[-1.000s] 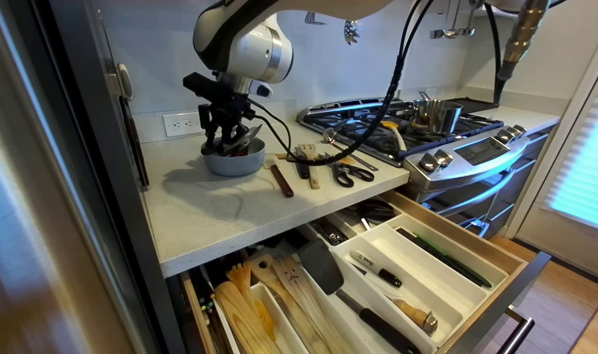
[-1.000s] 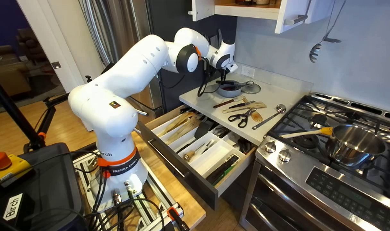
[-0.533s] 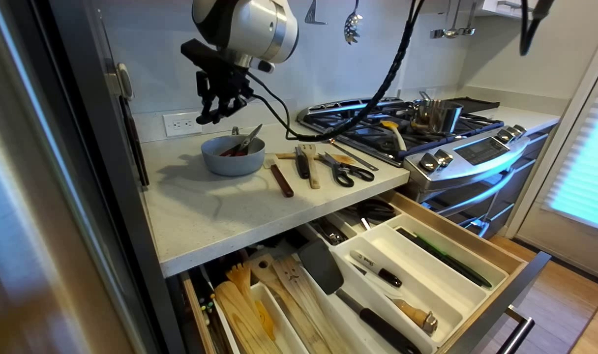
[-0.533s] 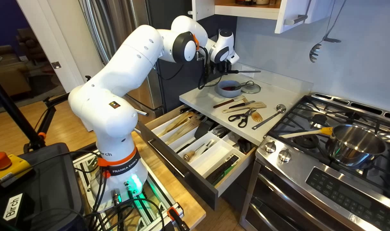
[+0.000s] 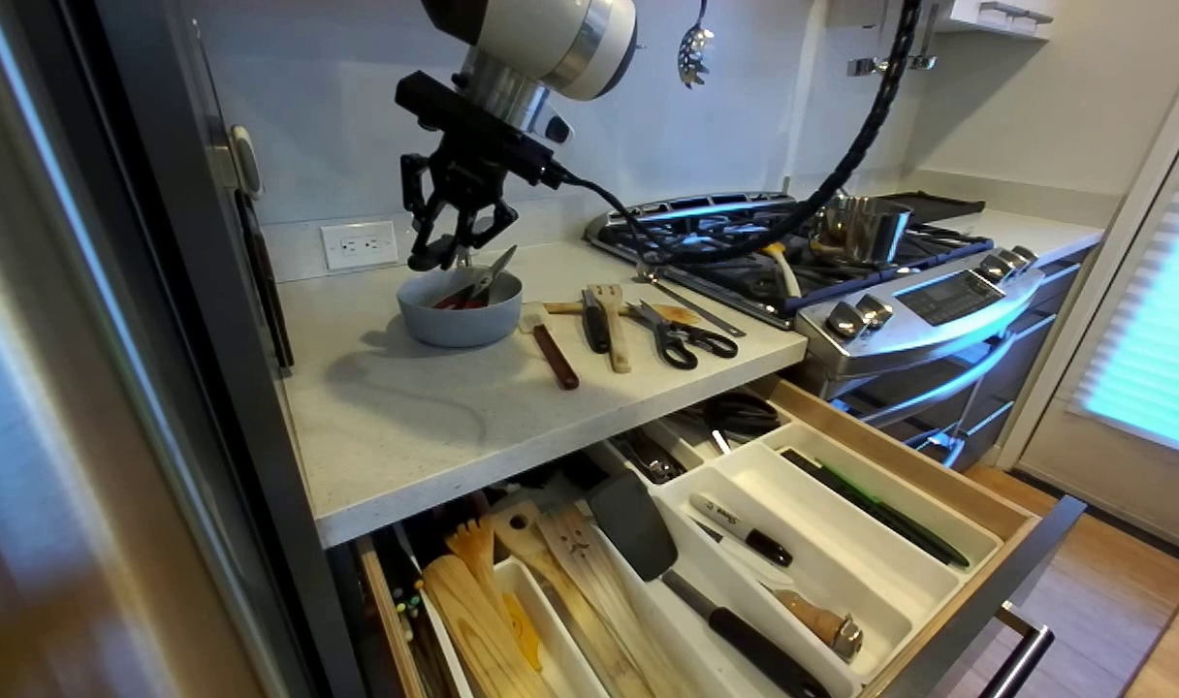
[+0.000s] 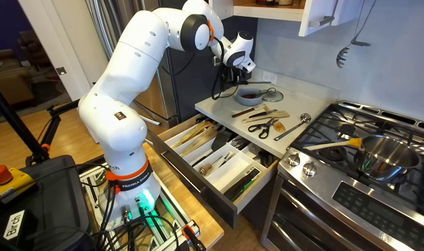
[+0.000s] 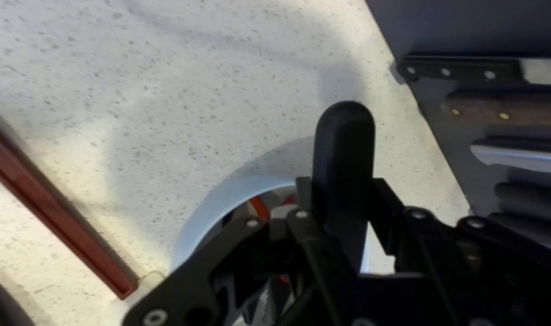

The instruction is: Remove the knife from the gray bowl top and put it on top of the pot on the stove

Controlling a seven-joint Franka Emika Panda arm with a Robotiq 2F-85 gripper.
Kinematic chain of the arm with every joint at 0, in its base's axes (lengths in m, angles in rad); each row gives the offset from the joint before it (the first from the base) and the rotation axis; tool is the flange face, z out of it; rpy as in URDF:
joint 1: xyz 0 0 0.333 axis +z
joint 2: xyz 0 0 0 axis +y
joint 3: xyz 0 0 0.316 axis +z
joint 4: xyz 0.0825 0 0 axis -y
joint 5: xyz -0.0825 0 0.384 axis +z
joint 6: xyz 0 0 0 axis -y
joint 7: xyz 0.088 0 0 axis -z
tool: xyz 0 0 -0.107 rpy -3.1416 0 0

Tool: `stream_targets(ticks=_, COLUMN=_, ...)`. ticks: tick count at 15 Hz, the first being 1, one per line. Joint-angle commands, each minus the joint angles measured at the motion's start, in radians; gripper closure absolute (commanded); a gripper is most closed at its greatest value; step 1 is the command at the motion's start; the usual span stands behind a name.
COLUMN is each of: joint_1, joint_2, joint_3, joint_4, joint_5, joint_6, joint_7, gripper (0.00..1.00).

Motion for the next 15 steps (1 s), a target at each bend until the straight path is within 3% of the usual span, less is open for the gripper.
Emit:
stream_targets(ticks=1, joint_1=-0.008, joint_2=-0.144, joint_3=-0.013, joint_4=-0.241, joint_5=0.014, joint_6=0.049, joint_7=-0.152, gripper=0.91)
stream_targets(ticks=7, joint_1=-0.021, joint_2=-0.304, joint_3=0.010, joint_4=-0.548, joint_5=0.007, joint_6=0.211, joint_7=-0.441, gripper=0.91)
stream_targets(ticks=9, joint_1=-0.063, joint_2=-0.350, joint_3=0.072, joint_4=-0.658, joint_5=0.116, joint_6=0.323, joint_7=-0.485, gripper=0.91)
stream_targets(ticks=10, joint_1=-0.015, joint_2=-0.265, joint_3=0.014, joint_4=-0.516, joint_5=0.030, joint_6=0.239, joint_7=-0.418, gripper=0.66)
stream_targets(ticks=11, joint_1=-0.028, joint_2=-0.287, joint_3=0.035, joint_4=-0.566, joint_5=0.061, joint_6=0.281, joint_7=-0.440, gripper=0.66)
stream_targets(ticks=12, joint_1=-0.035, joint_2=-0.305, joint_3=0.046, joint_4=-0.599, joint_5=0.074, joint_6=0.300, joint_7=-0.447, gripper=0.91)
stream_targets(ticks=15, joint_1=0.005, joint_2=-0.298, joint_3=-0.036, joint_4=-0.598, joint_5=0.062, joint_6=0.355, joint_7=-0.278, gripper=0.91)
